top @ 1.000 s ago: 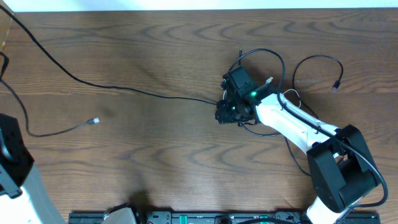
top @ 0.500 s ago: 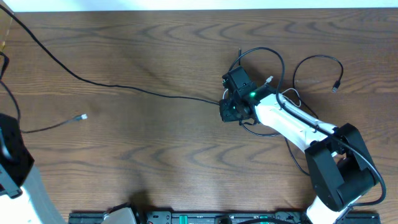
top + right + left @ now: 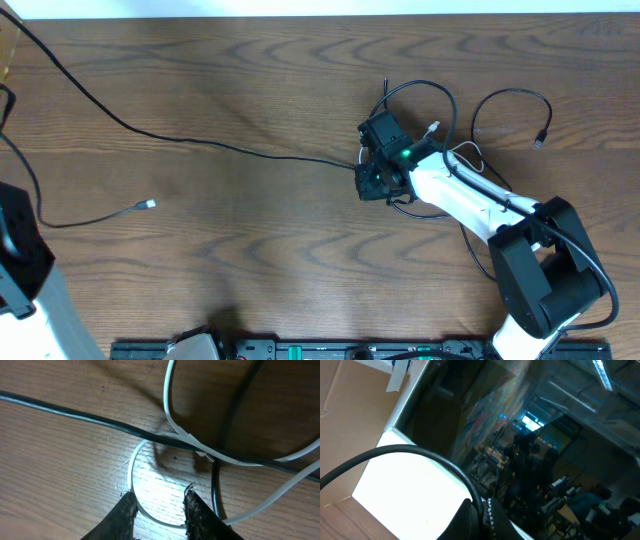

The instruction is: Untangle cables

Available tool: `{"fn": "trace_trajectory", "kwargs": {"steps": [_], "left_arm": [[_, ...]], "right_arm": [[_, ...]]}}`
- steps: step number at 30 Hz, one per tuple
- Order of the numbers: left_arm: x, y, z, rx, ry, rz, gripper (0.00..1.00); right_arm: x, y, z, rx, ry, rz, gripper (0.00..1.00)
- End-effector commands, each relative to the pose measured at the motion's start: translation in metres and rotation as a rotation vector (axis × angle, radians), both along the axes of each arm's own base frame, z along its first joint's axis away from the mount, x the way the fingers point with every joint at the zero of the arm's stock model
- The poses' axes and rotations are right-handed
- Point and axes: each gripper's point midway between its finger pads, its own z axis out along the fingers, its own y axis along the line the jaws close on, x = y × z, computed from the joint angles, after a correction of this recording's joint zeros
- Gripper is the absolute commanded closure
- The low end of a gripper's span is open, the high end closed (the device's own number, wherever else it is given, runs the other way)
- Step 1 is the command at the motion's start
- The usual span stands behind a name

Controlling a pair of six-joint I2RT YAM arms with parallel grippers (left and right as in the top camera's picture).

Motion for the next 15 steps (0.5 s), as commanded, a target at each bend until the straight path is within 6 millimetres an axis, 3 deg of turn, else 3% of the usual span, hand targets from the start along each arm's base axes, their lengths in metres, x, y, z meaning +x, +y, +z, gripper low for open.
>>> {"fn": "trace_trajectory", "kwargs": {"steps": [1, 6, 10, 15], "left_arm": [[-0.007, -0.003, 0.008, 0.005, -0.025, -0.004, 0.93], [-0.007, -0.003, 0.008, 0.006, -0.025, -0.004, 0.93], [-0.007, -0.003, 0.006, 0.003, -0.018, -0.004, 0.93], [-0.007, -0.003, 0.006, 0.002, -0.017, -0.004, 0.93]], "right_arm": [[-0.007, 0.001, -0.01, -0.021, 0.015, 0.055, 0.71], [-0.013, 0.017, -0.012, 0.049, 0.023, 0.181, 0.66], [-0.012, 0.019, -0.018, 0.052, 0.03, 0.183, 0.65], [-0.009, 0.018, -0.019, 0.045, 0.02, 0.179, 0.74]]}}
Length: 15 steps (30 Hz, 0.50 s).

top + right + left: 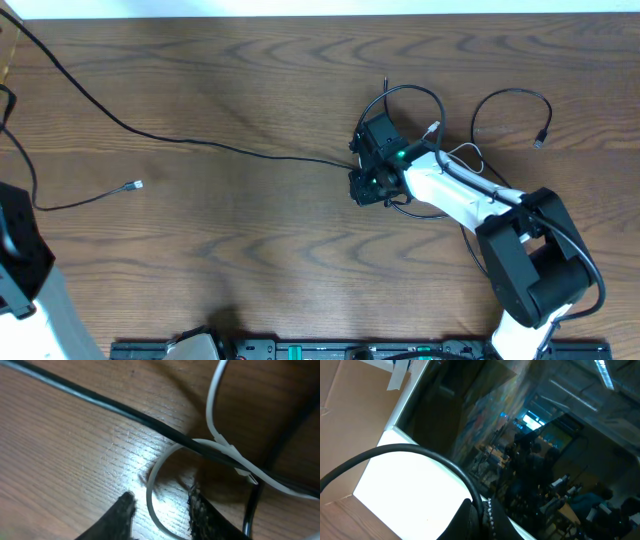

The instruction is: Untangle cables

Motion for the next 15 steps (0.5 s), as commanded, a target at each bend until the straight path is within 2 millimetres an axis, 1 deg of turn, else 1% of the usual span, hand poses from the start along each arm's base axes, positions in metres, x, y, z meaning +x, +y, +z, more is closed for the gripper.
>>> {"fn": "trace_trajectory", "kwargs": {"steps": [1, 5, 8, 12, 13, 15], "left_arm": [[-0.007, -0.003, 0.008, 0.005, -0.024, -0.004, 0.92], [-0.007, -0.003, 0.008, 0.005, -0.024, -0.004, 0.92], [-0.007, -0.003, 0.008, 0.005, -0.024, -0.004, 0.93], [-0.006, -0.002, 0.008, 0.005, -0.023, -0.004, 0.93], [-0.006, -0.002, 0.008, 0.005, -0.023, -0.004, 0.92], [-0.007, -0.003, 0.013, 0.004, -0.048, -0.005, 0.93]], "right_arm": [[-0.004, 0.002, -0.004, -0.006, 0.001, 0.026, 0.76], [-0.001, -0.001, -0.004, -0.016, -0.004, -0.001, 0.82], [-0.001, -0.001, -0.004, -0.018, -0.004, -0.005, 0.99], [0.002, -0.005, -0.004, -0.038, -0.01, -0.042, 0.99], [0.004, -0.011, -0.003, -0.063, -0.015, -0.08, 0.99], [0.011, -0.033, 0.003, -0.138, -0.041, -0.193, 0.99]]}}
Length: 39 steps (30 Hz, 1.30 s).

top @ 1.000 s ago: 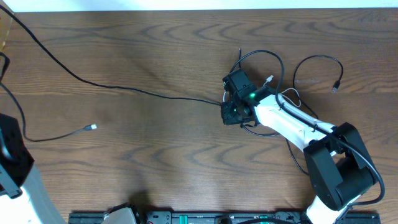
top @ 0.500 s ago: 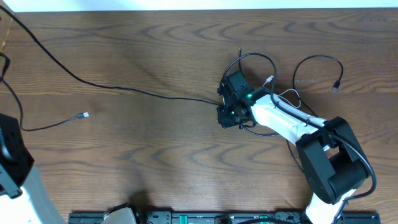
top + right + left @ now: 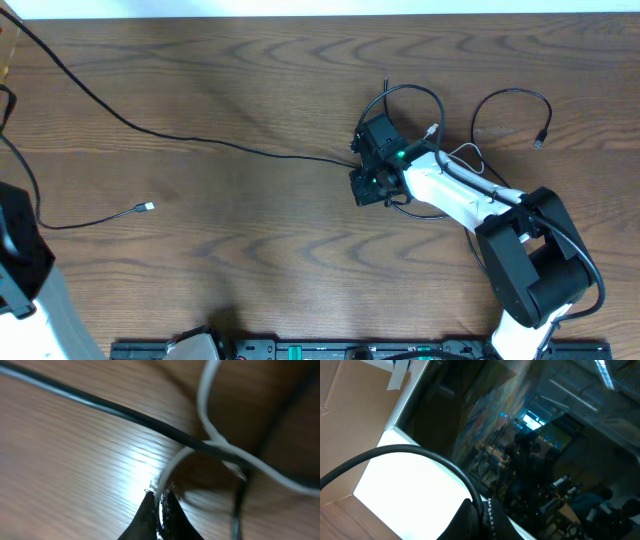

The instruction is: Untangle cables

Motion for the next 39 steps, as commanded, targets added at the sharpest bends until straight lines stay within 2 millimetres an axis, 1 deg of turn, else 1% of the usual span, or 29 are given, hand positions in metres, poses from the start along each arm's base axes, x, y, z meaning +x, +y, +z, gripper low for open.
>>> {"fn": "trace_trajectory", "kwargs": {"steps": [1, 4, 7, 8, 10, 13, 16, 17, 20, 21, 24, 32, 36, 39], "left_arm": [[-0.008, -0.003, 0.019, -0.011, -0.079, -0.01, 0.93], [-0.02, -0.008, 0.047, -0.074, -0.221, -0.038, 0.92], [-0.038, -0.023, 0.081, -0.025, -0.354, -0.097, 0.93], [-0.044, -0.026, 0.088, -0.011, -0.381, -0.105, 0.92], [-0.056, -0.031, 0.099, 0.01, -0.427, -0.108, 0.93], [-0.072, -0.033, 0.109, 0.031, -0.468, -0.087, 0.93], [-0.088, -0.031, 0.117, 0.094, -0.482, -0.022, 0.93], [-0.096, -0.03, 0.12, 0.124, -0.484, 0.009, 0.92], [-0.107, -0.028, 0.121, 0.154, -0.476, 0.063, 0.93], [-0.113, -0.026, 0.12, 0.16, -0.471, 0.09, 0.93], [-0.118, -0.018, 0.118, 0.175, -0.452, 0.157, 0.92], [-0.121, 0.005, 0.104, 0.197, -0.364, 0.312, 0.92], [-0.121, 0.008, 0.102, 0.194, -0.351, 0.332, 0.92], [-0.122, 0.01, 0.1, 0.21, -0.333, 0.356, 0.93]], "right_arm": [[0.011, -0.032, 0.009, -0.125, -0.058, -0.167, 0.99], [0.02, -0.065, 0.02, -0.24, -0.114, -0.238, 0.99], [0.021, -0.103, 0.022, -0.347, -0.107, -0.314, 0.99], [0.021, -0.115, 0.021, -0.364, -0.093, -0.341, 0.99], [0.023, -0.134, 0.02, -0.375, -0.07, -0.402, 0.99], [0.028, -0.163, 0.019, -0.38, -0.048, -0.495, 0.99], [0.033, -0.193, 0.019, -0.385, -0.032, -0.578, 0.99], [0.034, -0.207, 0.019, -0.383, -0.023, -0.619, 0.99], [0.035, -0.236, 0.019, -0.386, -0.007, -0.7, 0.99], [0.035, -0.249, 0.019, -0.387, -0.001, -0.735, 0.99], [0.034, -0.271, 0.019, -0.388, 0.009, -0.795, 0.99], [0.03, -0.307, 0.019, -0.374, 0.03, -0.883, 0.99], [0.029, -0.315, 0.018, -0.353, 0.037, -0.901, 0.99], [0.027, -0.327, 0.019, -0.363, 0.035, -0.934, 0.99]]}}
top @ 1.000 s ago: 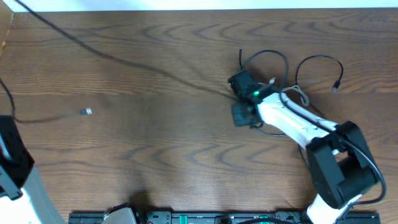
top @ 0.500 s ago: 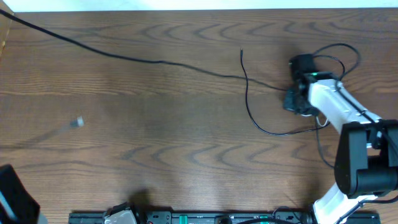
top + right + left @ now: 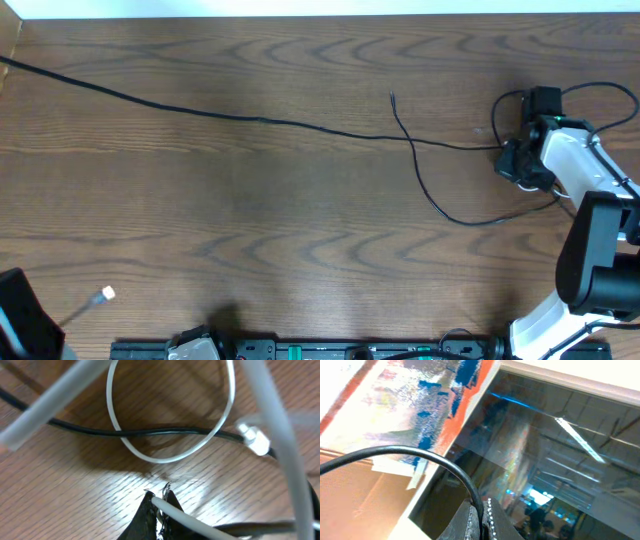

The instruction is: Untangle cables

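A long black cable (image 3: 250, 118) runs from the far left edge across the table toward the right. One loose end (image 3: 392, 97) lies mid-table, and a black loop (image 3: 470, 218) curves below it. My right gripper (image 3: 512, 160) sits near the right edge. In the right wrist view, the right gripper (image 3: 161, 497) is shut on a white cable (image 3: 190, 517). A white loop (image 3: 165, 457) there crosses a black cable (image 3: 150, 432). My left gripper (image 3: 481, 512) is shut on a black cable (image 3: 420, 452) and faces away from the table.
The left arm's body (image 3: 20, 320) is at the front left corner, with a small silver plug (image 3: 107, 294) on a thin lead beside it. More black cable (image 3: 590, 92) loops around the right arm near the right edge.
My right gripper has moved from the tangle at mid-table to the right edge, still shut on the white cable. The black cable now lies stretched out. The left arm and silver plug are nearer the front.
My right gripper first stood open astride a white loop in the tangle at mid-table. Then it was shut on that white cable. Now it is at the right edge and the knot at the centre is gone. My left gripper stayed shut on the black cable throughout.
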Available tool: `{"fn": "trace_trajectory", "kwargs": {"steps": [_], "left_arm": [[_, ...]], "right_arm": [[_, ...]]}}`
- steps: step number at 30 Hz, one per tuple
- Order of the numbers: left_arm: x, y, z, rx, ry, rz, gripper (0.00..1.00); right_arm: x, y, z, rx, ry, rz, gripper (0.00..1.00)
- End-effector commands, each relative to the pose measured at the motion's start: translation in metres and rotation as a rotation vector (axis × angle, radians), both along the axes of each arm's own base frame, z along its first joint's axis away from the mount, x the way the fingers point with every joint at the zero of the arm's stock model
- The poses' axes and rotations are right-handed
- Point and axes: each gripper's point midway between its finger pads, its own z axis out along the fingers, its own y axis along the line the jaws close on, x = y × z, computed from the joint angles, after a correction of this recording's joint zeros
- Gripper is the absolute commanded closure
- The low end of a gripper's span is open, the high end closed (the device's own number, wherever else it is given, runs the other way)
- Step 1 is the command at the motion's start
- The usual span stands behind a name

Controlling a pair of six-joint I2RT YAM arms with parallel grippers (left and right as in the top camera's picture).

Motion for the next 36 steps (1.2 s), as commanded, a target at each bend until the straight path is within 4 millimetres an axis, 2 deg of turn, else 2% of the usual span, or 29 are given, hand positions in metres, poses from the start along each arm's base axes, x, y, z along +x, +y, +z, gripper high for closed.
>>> {"fn": "trace_trajectory", "kwargs": {"steps": [1, 2, 4, 7, 9, 11, 12, 15, 22, 24, 26, 30, 31, 36], "left_arm": [[-0.014, 0.005, 0.005, 0.038, 0.011, 0.087, 0.93], [-0.013, 0.005, 0.004, 0.038, 0.017, 0.09, 0.93], [-0.01, 0.004, 0.001, 0.028, 0.024, 0.085, 0.92], [0.0, -0.002, -0.006, 0.024, 0.054, 0.048, 0.92], [0.01, -0.005, -0.011, 0.02, 0.074, 0.021, 0.93], [0.023, -0.009, -0.018, 0.015, 0.098, -0.011, 0.92], [0.028, -0.011, -0.02, 0.013, 0.107, -0.021, 0.93], [0.043, -0.016, -0.028, 0.008, 0.138, -0.056, 0.93], [0.055, -0.023, -0.035, 0.004, 0.167, -0.09, 0.93], [0.054, -0.023, -0.036, 0.003, 0.173, -0.09, 0.93], [0.054, -0.023, -0.037, 0.002, 0.177, -0.09, 0.93], [0.057, -0.026, -0.041, 0.007, 0.195, -0.107, 0.92], [0.06, -0.03, -0.041, 0.016, 0.202, -0.129, 0.93], [0.069, -0.046, -0.046, 0.025, 0.219, -0.241, 0.92]], "right_arm": [[-0.002, -0.018, 0.006, -0.02, -0.02, -0.041, 0.99], [-0.001, -0.021, 0.006, -0.017, -0.025, -0.05, 0.99], [0.006, -0.01, 0.004, 0.064, -0.045, 0.034, 0.99], [0.022, 0.04, 0.008, 0.314, -0.13, 0.33, 0.9], [0.027, 0.074, 0.019, 0.483, -0.205, 0.484, 0.74], [0.026, 0.099, 0.033, 0.623, -0.258, 0.544, 0.34], [0.025, 0.102, 0.037, 0.642, -0.265, 0.545, 0.28], [0.023, 0.098, 0.053, 0.609, -0.277, 0.506, 0.01], [0.014, 0.037, 0.118, 0.24, -0.343, 0.273, 0.01], [0.011, 0.039, 0.133, 0.234, -0.38, 0.281, 0.01], [0.012, 0.06, 0.146, 0.301, -0.431, 0.382, 0.01], [0.005, 0.137, 0.176, 0.595, -0.554, 0.733, 0.01], [0.001, 0.162, 0.183, 0.685, -0.577, 0.813, 0.01], [-0.001, 0.232, 0.185, 0.762, -0.572, 0.973, 0.01]]}}
